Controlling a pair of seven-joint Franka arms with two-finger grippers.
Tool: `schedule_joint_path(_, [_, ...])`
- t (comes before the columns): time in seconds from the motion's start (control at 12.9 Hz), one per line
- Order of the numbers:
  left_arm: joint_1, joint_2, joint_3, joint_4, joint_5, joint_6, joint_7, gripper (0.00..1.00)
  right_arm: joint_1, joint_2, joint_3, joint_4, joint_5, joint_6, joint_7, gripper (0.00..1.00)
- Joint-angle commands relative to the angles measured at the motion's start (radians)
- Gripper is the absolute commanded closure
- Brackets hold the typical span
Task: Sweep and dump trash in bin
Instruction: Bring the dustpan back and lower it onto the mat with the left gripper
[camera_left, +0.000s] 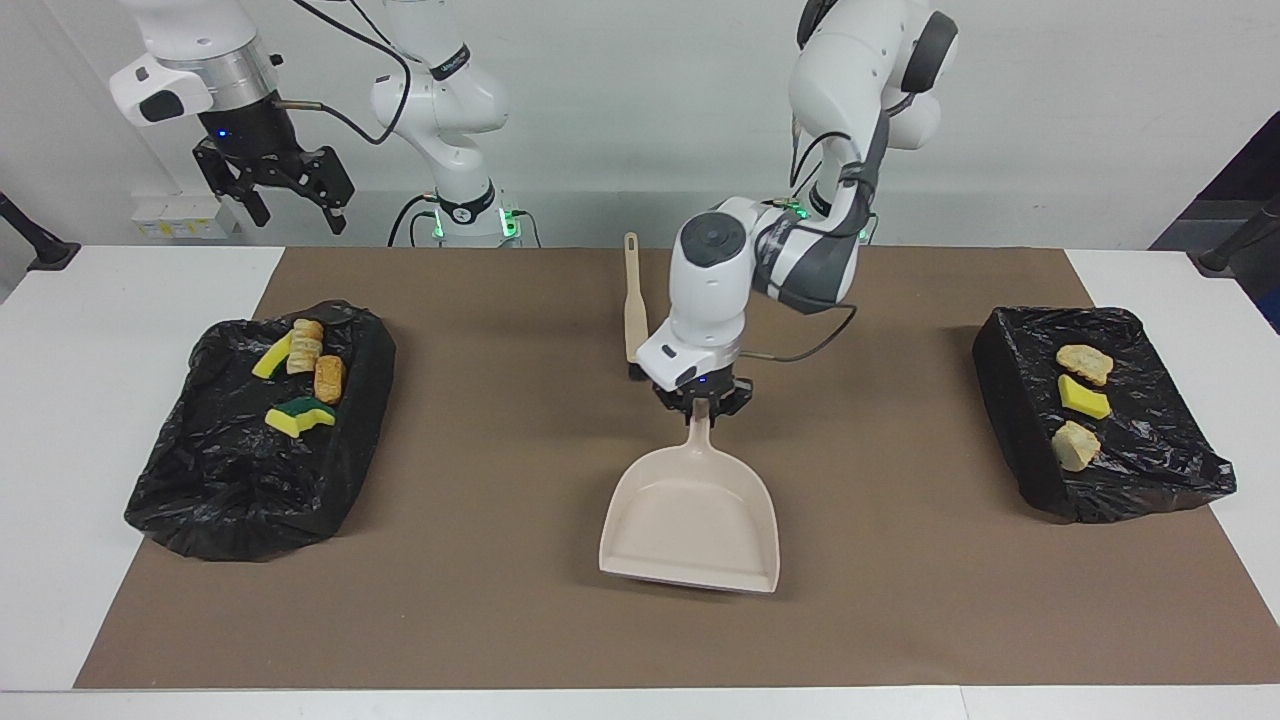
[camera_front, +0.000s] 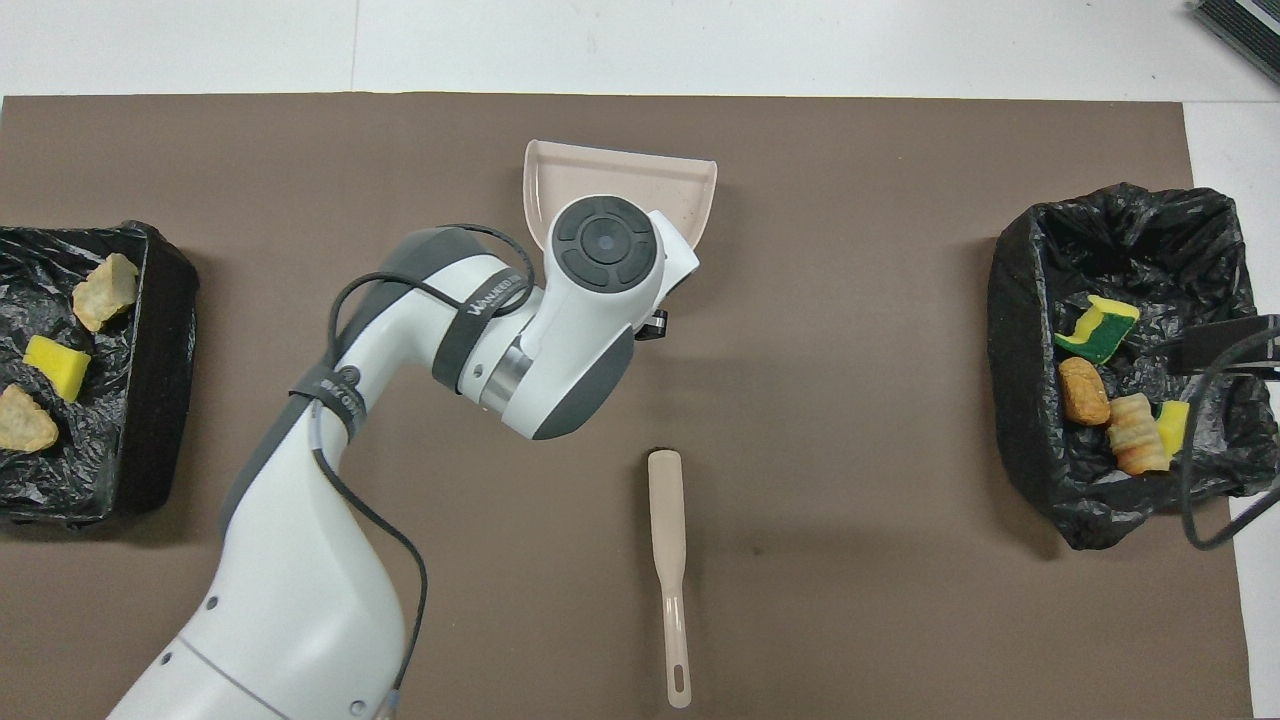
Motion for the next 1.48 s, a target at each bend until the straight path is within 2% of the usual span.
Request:
schedule_joint_path(0.0, [-0.057, 0.071, 0.026, 0.099, -0.015, -0.059, -0.068, 1.0, -0.002, -0.01, 0.005, -0.004, 0.023, -0.002, 0.013, 0.0])
schedule_joint_path(0.39, [-0.065, 0.064, 0.021, 0.065, -0.072, -0.059, -0.116, 1.0, -0.002, -0.009, 0.006, 0.002, 0.022, -0.009, 0.008, 0.0])
schedule_joint_path(0.47, [-0.065, 0.062, 0.021, 0.063, -0.072, -0.056, -0.131, 0.96, -0.002, -0.009, 0.008, 0.002, 0.022, -0.009, 0.01, 0.0])
schedule_joint_path(0.54, [-0.065, 0.062, 0.021, 0.062, -0.072, -0.051, -0.142, 0.84, -0.002, -0.01, 0.008, 0.001, 0.022, -0.012, 0.008, 0.0])
schedule_joint_path(0.7, [-0.065, 0.058, 0.025, 0.062, -0.064, -0.059, -0.156, 0.47, -0.002, -0.013, 0.008, -0.002, 0.022, -0.009, 0.005, 0.0])
schedule_joint_path(0.93, [-0.053, 0.048, 0.025, 0.06, -0.017, -0.051, -0.156, 0.03, 0.0, -0.015, 0.008, -0.005, 0.02, -0.002, -0.034, 0.0])
schedule_joint_path(1.09, [-0.039, -0.046, 0.038, -0.037, 0.03, -0.031, -0.136, 0.0, 0.0, -0.019, 0.008, -0.008, 0.022, -0.006, -0.07, 0.0])
schedule_joint_path(1.4, [0.096, -0.309, 0.037, -0.3, 0.029, 0.01, 0.099, 0.0, 0.0, -0.022, 0.016, -0.013, 0.023, -0.007, -0.055, 0.0])
